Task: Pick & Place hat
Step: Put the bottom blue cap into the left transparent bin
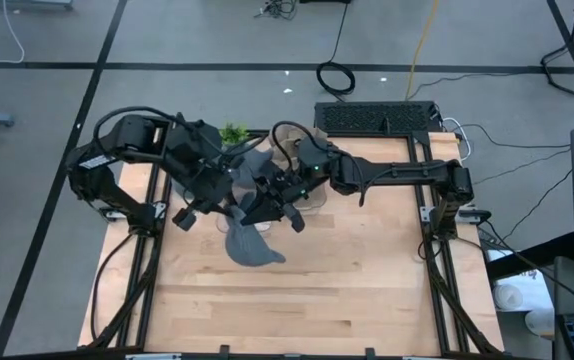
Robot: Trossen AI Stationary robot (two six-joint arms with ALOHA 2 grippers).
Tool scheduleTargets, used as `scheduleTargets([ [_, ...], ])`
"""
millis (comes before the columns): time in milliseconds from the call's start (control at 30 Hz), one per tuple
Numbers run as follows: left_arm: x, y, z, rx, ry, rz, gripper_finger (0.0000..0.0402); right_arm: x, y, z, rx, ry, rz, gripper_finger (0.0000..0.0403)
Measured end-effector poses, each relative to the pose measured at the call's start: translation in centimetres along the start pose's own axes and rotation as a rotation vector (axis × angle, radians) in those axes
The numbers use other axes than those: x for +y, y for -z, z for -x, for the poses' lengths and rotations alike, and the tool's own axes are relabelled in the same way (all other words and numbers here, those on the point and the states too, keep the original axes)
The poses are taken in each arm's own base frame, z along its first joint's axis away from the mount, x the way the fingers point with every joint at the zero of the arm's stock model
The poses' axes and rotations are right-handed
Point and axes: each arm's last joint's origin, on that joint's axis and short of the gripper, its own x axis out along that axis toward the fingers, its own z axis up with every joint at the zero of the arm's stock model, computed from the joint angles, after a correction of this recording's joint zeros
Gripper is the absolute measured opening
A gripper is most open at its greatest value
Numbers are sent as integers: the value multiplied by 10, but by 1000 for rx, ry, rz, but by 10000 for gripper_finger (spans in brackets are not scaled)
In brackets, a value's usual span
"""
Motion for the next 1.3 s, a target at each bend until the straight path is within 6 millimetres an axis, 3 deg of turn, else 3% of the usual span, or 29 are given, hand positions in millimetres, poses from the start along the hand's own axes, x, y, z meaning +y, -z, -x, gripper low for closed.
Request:
scheduleTargets([
  [133, 1, 0, 0, 0, -4, 29, 17, -2, 0, 2, 7, 3, -18, 0],
  [400, -3, 2, 9, 3, -77, 95, 7, -9, -4, 9, 7, 10, -23, 24],
  [733, -11, 7, 31, -6, -212, 205, 6, 7, -41, 65, -32, 123, 39, 196],
  [933, -9, 10, 47, -32, -400, 280, 6, 32, -62, 107, -87, 338, 215, 247],
  [1133, -2, 10, 53, -62, -554, 345, 6, 55, -73, 135, -202, 770, 368, 246],
  [1300, 3, 7, 57, -83, -711, 375, 6, 72, -78, 151, -272, 986, 406, 234],
])
